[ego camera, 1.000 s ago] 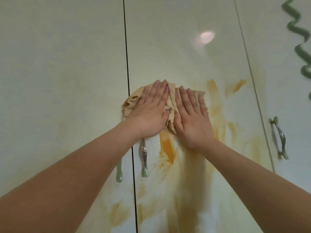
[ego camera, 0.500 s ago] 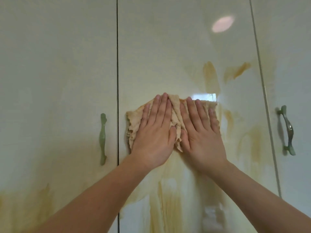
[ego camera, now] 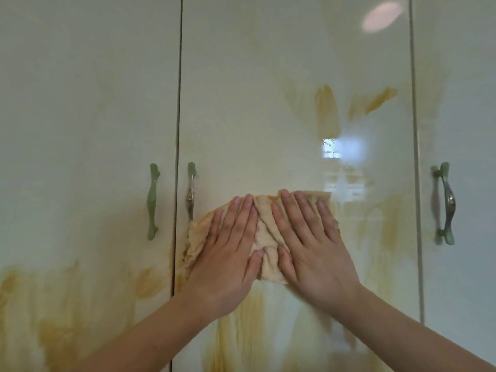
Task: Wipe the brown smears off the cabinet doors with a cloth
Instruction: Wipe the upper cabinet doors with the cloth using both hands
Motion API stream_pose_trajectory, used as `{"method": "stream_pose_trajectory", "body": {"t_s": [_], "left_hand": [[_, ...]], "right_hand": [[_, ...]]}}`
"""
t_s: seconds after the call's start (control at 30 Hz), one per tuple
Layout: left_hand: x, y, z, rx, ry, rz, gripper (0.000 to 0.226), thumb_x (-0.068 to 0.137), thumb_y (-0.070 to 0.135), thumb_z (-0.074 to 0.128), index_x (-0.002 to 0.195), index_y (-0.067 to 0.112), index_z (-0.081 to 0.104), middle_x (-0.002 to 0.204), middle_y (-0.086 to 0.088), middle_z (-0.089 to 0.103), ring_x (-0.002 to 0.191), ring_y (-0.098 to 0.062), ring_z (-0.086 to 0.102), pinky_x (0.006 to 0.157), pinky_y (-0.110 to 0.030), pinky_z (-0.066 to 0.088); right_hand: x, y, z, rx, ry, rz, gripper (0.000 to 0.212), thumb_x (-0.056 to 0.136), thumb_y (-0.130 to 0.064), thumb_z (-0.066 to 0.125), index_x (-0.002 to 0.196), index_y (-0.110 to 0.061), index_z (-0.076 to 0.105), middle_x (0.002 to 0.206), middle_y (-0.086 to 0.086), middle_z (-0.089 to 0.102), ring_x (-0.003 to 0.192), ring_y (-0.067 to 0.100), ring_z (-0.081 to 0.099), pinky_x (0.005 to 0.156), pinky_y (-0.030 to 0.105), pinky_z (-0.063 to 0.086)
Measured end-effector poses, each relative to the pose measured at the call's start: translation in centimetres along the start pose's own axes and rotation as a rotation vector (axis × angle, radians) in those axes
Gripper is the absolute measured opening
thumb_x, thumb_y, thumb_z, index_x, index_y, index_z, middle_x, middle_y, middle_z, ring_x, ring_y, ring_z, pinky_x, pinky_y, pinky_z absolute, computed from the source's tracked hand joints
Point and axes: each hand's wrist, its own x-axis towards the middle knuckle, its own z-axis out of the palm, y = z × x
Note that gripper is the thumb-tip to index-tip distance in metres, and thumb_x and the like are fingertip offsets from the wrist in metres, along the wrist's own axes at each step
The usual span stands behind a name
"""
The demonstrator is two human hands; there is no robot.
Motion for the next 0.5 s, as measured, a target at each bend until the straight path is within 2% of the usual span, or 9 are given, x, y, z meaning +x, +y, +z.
{"method": "stream_pose_trajectory", "body": {"t_s": [0.1, 0.23, 0.33, 0.5], "left_hand": [[2.5, -0.5, -0.7, 0.006, -0.004, 0.031, 0.069, 0.105, 0.04, 0.024, 0.16, 0.011, -0.008, 0.168, 0.0, -0.018, 0.154, -0.015, -0.017, 0.123, -0.042, -0.003], [10.0, -0.6, -2.3, 0.033, 0.14, -0.114, 0.068, 0.102, 0.038, 0.011, 0.159, 0.008, -0.008, 0.169, -0.005, -0.013, 0.155, -0.016, -0.015, 0.126, -0.043, -0.002], [16.9, -1.1, -4.6, 0.064, 0.189, -0.177, 0.068, 0.098, 0.039, 0.0, 0.158, 0.008, -0.013, 0.168, -0.005, -0.017, 0.154, -0.017, -0.019, 0.125, -0.042, -0.008], [25.1, -1.7, -7.7, 0.129, 0.183, -0.167, 0.069, 0.099, 0.041, 0.007, 0.159, 0.009, -0.01, 0.169, -0.003, -0.015, 0.154, -0.016, -0.017, 0.125, -0.041, -0.01]], "right_hand": [[1.8, 1.8, -0.7, -0.002, -0.009, -0.102, 0.065, 0.103, -0.034, 0.033, 0.161, -0.01, 0.019, 0.17, 0.009, 0.01, 0.158, 0.025, 0.008, 0.124, 0.051, 0.021], [9.8, 6.0, -1.8, -0.014, 0.061, -0.151, 0.063, 0.1, -0.031, 0.033, 0.159, -0.008, 0.026, 0.169, 0.009, 0.017, 0.157, 0.024, 0.013, 0.124, 0.048, 0.021], [16.4, 9.8, -3.3, -0.06, 0.102, -0.141, 0.064, 0.099, -0.033, 0.028, 0.158, -0.009, 0.032, 0.167, 0.009, 0.025, 0.155, 0.024, 0.021, 0.125, 0.047, 0.02], [21.6, 14.6, -5.5, -0.119, 0.04, -0.039, 0.065, 0.102, -0.041, 0.018, 0.163, -0.02, 0.012, 0.171, -0.001, 0.01, 0.158, 0.017, 0.006, 0.127, 0.044, 0.006]]}}
